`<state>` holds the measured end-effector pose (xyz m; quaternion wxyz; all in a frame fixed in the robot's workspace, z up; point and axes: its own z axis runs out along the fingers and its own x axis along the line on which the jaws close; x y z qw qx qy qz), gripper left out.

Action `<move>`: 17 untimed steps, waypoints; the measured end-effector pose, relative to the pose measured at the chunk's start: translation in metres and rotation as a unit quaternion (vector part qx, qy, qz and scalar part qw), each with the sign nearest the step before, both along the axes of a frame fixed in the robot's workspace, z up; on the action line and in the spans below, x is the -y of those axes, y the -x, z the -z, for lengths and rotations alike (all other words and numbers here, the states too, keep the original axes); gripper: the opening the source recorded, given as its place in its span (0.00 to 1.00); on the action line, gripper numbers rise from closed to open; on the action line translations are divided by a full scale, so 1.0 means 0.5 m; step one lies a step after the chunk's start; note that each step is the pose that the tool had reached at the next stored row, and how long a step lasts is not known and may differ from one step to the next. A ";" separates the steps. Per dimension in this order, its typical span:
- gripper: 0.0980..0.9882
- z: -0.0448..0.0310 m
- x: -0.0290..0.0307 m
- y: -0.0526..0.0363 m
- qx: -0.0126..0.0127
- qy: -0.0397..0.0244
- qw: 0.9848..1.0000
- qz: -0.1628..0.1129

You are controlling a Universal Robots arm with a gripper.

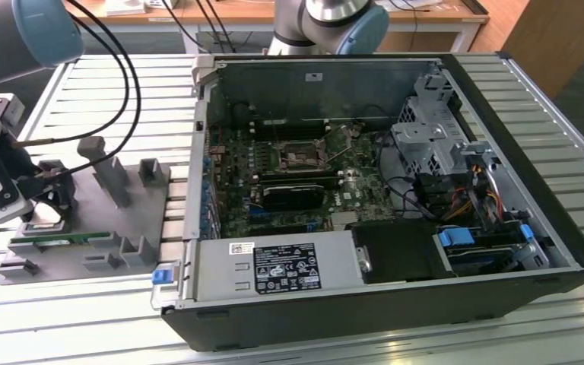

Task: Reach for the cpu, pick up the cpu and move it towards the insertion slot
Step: 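Pick up the cpu and move it towards the insertion slot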

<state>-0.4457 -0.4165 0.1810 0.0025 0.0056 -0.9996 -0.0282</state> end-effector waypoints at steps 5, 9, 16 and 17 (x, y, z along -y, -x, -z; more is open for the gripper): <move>0.54 0.000 -0.001 0.000 0.000 0.000 1.000 0.000; 0.50 -0.011 -0.001 0.000 0.000 0.000 1.000 0.000; 0.50 -0.012 -0.001 0.000 0.000 0.000 1.000 0.000; 0.50 -0.013 -0.001 0.000 0.000 0.000 1.000 0.000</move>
